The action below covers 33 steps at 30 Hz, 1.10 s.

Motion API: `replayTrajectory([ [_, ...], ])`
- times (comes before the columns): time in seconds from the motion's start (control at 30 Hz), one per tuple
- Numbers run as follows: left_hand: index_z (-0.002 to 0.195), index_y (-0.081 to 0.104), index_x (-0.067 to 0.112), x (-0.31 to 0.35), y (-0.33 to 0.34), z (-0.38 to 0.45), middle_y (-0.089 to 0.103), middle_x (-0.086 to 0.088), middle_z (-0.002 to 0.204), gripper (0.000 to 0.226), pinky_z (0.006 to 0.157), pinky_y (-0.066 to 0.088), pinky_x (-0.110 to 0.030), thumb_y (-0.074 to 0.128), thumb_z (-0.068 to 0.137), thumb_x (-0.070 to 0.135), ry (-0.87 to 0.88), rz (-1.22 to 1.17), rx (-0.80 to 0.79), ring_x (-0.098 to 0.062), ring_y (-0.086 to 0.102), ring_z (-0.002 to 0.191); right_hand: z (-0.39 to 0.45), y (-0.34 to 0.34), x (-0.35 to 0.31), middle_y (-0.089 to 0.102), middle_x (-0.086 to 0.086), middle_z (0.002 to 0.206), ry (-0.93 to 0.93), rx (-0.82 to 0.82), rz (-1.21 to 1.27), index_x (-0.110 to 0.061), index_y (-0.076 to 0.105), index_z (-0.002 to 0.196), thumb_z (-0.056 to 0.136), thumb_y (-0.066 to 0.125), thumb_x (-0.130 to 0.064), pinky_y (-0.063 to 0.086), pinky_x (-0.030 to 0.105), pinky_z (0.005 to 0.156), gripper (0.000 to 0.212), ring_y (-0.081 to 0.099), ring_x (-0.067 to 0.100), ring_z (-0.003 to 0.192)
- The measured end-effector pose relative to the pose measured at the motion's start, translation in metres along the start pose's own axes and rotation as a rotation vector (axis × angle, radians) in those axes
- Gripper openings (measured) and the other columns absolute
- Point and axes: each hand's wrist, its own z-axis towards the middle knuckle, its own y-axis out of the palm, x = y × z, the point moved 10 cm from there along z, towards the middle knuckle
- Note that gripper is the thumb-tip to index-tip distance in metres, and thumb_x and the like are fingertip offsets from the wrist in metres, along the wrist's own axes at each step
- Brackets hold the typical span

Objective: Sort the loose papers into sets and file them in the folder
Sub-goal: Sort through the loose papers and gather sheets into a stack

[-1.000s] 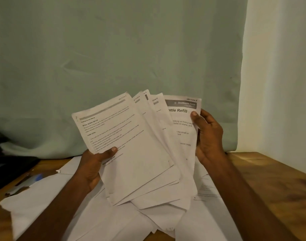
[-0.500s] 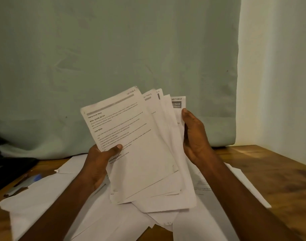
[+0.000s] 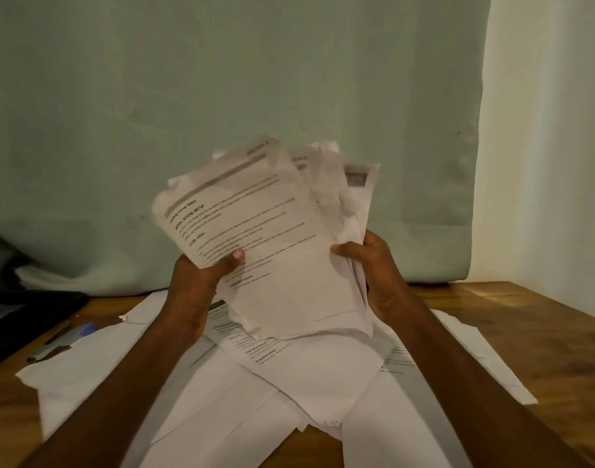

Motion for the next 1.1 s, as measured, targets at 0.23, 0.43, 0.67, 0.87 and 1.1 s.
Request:
replayTrajectory([
  [0.23,0.12,0.067,0.027,0.018,-0.002,-0.005,0.074,0.002,0.121,0.049,0.099,0.055,-0.045,0.083,0.075,0.018,0.066,0.014,0.078,-0.018,0.07,0.114,-0.01,0.011,-0.013,0.076,0.002,0.113,-0.136,-0.011,-0.148,-0.018,0.068,0.125,0.095,0.071,-0.025,0.059,0.039,0.091,0.032,0.073,0.022,0.103],
  [0.43,0.119,0.068,0.02,0.03,0.003,-0.001,0.075,-0.004,0.118,0.047,0.09,0.059,-0.041,0.083,0.076,0.009,0.116,0.003,0.055,-0.025,0.072,0.11,-0.007,0.014,-0.02,0.074,0.0,0.118,-0.226,0.025,-0.275,-0.016,0.066,0.127,0.1,0.063,-0.015,0.059,0.041,0.095,0.028,0.071,0.02,0.108],
  [0.67,0.11,0.072,0.03,-0.048,-0.006,-0.01,0.077,0.014,0.106,0.041,0.09,0.057,-0.024,0.087,0.073,0.024,-0.129,0.292,-0.022,-0.001,0.072,0.098,-0.005,0.019,0.047,0.071,0.012,0.125,0.154,-0.073,-0.054,-0.005,0.061,0.133,0.09,0.067,0.003,0.051,0.045,0.106,0.044,0.067,0.031,0.116],
  [0.87,0.107,0.071,0.028,-0.042,-0.025,-0.002,0.075,0.023,0.091,0.037,0.078,0.057,-0.014,0.086,0.076,0.014,-0.093,0.278,0.098,0.006,0.07,0.09,0.007,-0.011,0.039,0.075,0.006,0.115,0.119,-0.091,0.069,-0.015,0.068,0.124,0.099,0.06,-0.039,0.053,0.037,0.091,0.035,0.071,0.021,0.106],
  [1.1,0.111,0.068,0.033,-0.073,-0.023,-0.012,0.075,0.019,0.102,0.036,0.08,0.052,-0.02,0.076,0.087,0.008,-0.272,0.139,0.09,0.007,0.069,0.091,-0.022,-0.204,0.044,0.073,0.007,0.092,0.247,0.82,-0.719,-0.014,0.074,0.091,0.092,0.054,-0.019,0.048,0.03,0.072,0.021,0.064,0.026,0.082],
])
